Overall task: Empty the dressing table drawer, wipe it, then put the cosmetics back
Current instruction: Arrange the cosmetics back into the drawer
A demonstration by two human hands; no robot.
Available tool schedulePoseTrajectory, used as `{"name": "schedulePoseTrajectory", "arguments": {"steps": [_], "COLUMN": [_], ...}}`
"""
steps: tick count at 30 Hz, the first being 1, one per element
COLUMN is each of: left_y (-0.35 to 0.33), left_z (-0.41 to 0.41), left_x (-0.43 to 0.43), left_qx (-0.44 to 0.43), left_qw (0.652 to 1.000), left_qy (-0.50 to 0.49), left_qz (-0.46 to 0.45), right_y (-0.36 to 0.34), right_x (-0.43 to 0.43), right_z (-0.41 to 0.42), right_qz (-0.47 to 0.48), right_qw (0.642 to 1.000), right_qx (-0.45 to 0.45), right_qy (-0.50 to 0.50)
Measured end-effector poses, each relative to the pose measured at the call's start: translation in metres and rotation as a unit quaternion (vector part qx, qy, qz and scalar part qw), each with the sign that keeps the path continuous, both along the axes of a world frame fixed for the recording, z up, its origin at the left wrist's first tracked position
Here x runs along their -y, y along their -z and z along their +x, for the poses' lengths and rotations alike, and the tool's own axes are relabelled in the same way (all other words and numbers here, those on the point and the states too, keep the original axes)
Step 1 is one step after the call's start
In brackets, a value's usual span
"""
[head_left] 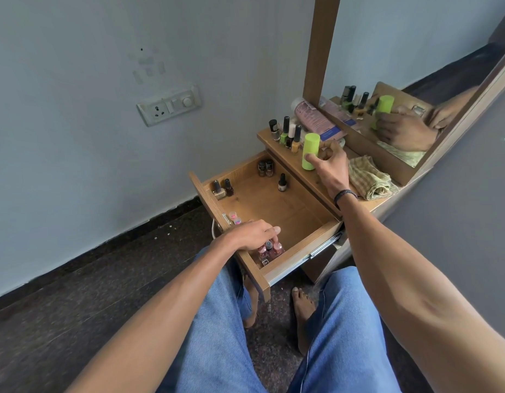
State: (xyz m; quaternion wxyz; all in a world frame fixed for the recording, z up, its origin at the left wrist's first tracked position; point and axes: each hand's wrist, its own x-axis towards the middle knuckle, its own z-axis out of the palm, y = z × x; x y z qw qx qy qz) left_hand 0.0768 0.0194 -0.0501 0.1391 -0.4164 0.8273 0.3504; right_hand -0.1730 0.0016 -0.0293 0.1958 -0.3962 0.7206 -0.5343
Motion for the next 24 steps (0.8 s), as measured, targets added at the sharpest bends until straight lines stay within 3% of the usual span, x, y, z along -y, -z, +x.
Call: {"name": "schedulePoseTrajectory", "arguments": {"steps": [6,12,18,24], "left_y": [0.003,0.002,-0.001,0.003], "left_z": [0.002,0.011,0.029,0.042], "left_x": [0.003,0.008,0.01,0.018], "left_qx": [-0.055,-0.164,-0.274,-0.33], "left_qw": [0.998,0.977,0.924,0.879], "left_qy": [-0.028,-0.12,-0.236,-0.317], "left_qz": [0.02,-0.061,-0.127,-0.133], "right_y": [-0.001,-0.003,-0.005,0.012], "right_x": [-0.001,-0.002,-0.014,-0.041], "right_z": [0.0,0.001,0.015,0.057], "right_qz": [-0.003,-0.015,-0.016,-0.006], "right_qw": [1.0,1.0,0.999,0.988], "right_qx": [-0.004,0.001,-0.015,0.018], "right_qy": [0.005,0.011,-0.045,-0.155]}}
